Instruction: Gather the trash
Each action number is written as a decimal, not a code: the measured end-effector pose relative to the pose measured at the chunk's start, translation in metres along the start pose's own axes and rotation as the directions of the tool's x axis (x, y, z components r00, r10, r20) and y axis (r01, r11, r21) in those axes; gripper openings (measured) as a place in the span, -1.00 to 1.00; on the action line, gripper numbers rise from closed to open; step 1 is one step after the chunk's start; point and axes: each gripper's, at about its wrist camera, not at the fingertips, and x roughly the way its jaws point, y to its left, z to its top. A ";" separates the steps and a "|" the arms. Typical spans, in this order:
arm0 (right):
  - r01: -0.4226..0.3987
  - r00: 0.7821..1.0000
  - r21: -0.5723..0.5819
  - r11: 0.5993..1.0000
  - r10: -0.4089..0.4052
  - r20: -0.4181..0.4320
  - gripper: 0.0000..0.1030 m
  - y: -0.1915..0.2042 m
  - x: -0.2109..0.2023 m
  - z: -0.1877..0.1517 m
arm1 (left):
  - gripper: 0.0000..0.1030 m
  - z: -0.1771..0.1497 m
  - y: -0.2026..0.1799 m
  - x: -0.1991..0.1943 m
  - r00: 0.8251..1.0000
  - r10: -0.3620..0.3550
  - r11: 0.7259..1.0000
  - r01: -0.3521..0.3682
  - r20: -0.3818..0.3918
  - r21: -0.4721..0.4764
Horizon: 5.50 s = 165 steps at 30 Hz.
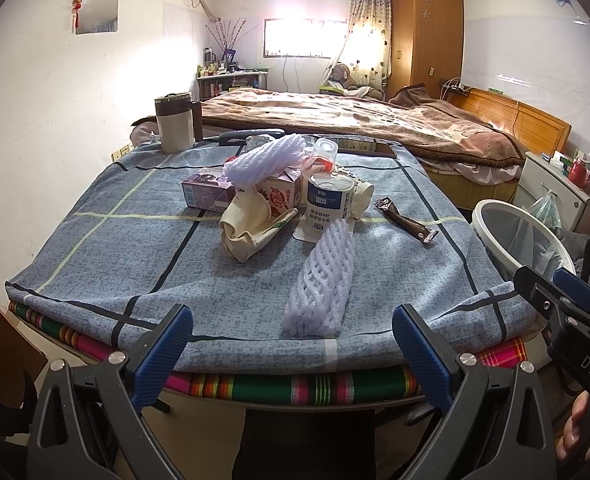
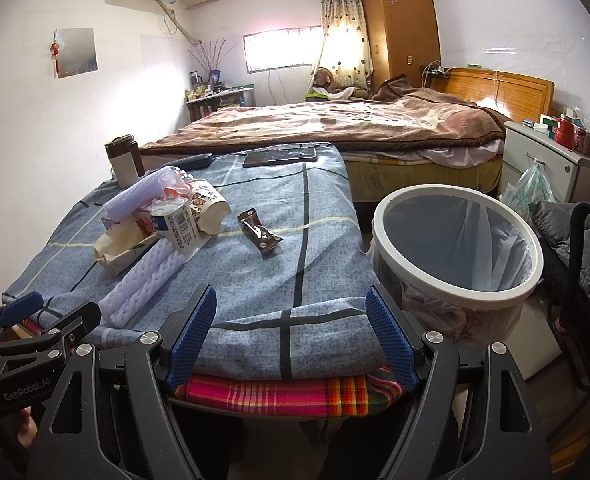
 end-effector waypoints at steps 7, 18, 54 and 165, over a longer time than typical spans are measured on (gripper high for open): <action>0.002 1.000 0.001 1.000 -0.002 0.000 0.52 0.000 0.000 0.000 | 0.97 0.000 0.000 0.000 1.000 0.000 1.000 0.000 0.001 0.000; 0.004 1.000 -0.003 1.000 -0.004 -0.003 0.52 0.000 0.002 0.001 | 0.97 0.002 0.005 0.001 1.000 0.005 1.000 -0.005 -0.005 0.002; -0.125 0.956 -0.212 0.969 0.060 -0.286 0.17 0.023 0.128 0.046 | 0.31 0.018 -0.011 0.081 0.963 -0.128 0.986 0.148 -0.236 0.070; 0.262 0.960 0.154 0.953 -0.242 -0.141 -0.31 -0.184 0.044 0.041 | 0.26 0.076 -0.259 0.103 0.894 -0.400 0.853 0.444 -0.201 0.276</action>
